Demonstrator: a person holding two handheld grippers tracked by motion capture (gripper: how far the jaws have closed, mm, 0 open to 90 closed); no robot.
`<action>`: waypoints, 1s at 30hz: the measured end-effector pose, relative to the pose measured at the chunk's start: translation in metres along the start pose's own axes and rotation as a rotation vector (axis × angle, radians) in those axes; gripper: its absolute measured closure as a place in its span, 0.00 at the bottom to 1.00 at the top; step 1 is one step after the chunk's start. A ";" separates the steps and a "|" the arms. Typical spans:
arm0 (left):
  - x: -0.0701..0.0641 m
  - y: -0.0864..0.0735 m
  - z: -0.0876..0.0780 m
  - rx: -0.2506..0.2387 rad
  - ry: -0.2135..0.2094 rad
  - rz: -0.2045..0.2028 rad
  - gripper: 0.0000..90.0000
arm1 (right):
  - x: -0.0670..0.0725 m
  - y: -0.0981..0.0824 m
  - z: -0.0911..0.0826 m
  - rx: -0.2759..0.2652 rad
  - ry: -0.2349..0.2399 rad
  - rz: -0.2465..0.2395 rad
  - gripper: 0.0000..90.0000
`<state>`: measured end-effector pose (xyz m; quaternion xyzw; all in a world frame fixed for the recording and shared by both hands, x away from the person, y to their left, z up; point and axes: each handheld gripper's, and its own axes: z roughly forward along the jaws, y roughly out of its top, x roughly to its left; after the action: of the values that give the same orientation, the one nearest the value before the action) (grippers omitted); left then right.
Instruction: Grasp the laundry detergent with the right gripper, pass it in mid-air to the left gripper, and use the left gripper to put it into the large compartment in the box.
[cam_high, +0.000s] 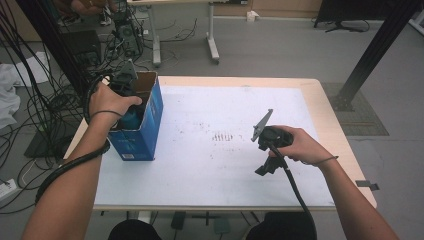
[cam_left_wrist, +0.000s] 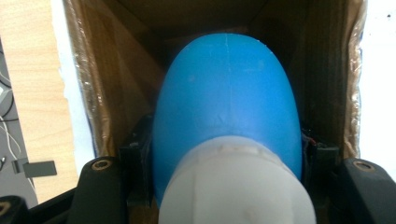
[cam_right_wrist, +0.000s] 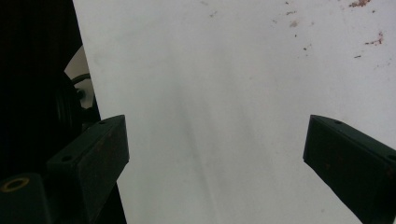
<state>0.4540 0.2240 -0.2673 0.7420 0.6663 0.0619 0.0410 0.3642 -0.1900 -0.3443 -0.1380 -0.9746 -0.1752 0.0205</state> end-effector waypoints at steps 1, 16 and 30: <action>0.000 0.000 0.001 -0.001 -0.002 -0.001 0.42 | 0.000 0.000 0.000 -0.001 0.001 -0.001 0.08; -0.003 0.001 0.003 -0.006 0.006 0.000 0.42 | 0.000 0.001 0.001 0.002 0.002 0.002 0.08; -0.001 0.001 0.003 -0.008 0.000 -0.008 0.42 | 0.000 0.001 0.001 0.000 0.001 0.000 0.08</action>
<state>0.4551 0.2229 -0.2705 0.7393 0.6689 0.0643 0.0444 0.3646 -0.1886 -0.3445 -0.1380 -0.9746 -0.1750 0.0209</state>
